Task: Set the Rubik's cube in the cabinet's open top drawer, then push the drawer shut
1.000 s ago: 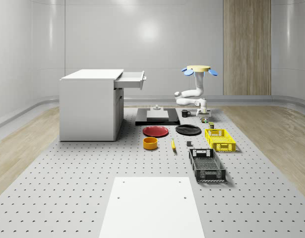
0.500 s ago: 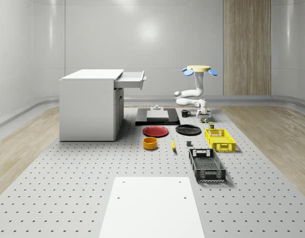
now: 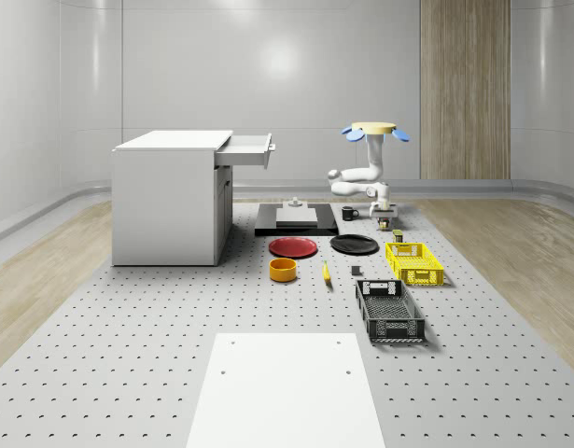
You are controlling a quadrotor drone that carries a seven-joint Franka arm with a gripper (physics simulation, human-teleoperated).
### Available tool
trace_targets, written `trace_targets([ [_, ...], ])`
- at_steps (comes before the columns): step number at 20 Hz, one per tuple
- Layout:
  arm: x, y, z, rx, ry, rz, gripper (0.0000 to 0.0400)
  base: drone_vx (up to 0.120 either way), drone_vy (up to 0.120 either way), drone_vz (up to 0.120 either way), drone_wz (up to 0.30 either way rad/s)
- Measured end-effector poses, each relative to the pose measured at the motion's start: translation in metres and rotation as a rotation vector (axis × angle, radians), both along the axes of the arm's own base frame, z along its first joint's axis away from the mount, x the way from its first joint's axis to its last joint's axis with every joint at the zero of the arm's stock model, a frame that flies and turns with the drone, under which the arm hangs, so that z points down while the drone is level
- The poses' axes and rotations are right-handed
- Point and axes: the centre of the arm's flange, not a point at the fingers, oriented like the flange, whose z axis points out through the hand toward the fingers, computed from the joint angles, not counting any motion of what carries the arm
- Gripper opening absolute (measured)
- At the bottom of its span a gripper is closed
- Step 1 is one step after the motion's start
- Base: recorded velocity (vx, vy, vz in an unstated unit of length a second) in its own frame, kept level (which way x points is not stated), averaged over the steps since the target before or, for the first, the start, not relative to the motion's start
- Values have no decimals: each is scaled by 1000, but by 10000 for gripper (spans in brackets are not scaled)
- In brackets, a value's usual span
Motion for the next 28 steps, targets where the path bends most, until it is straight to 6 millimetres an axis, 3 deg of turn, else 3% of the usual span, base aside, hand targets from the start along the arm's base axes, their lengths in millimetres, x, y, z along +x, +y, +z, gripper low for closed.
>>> trace_targets([
  [4, 0, 0, -14, 0, 0, 0, 325, 10, -20, 120, 0],
  [9, 0, 0, -21, 0, 0, 0, 325, 120, -120, 120, 0],
  [28, 0, 0, -25, 0, 0, 0, 325, 120, -120, 120, 0],
])
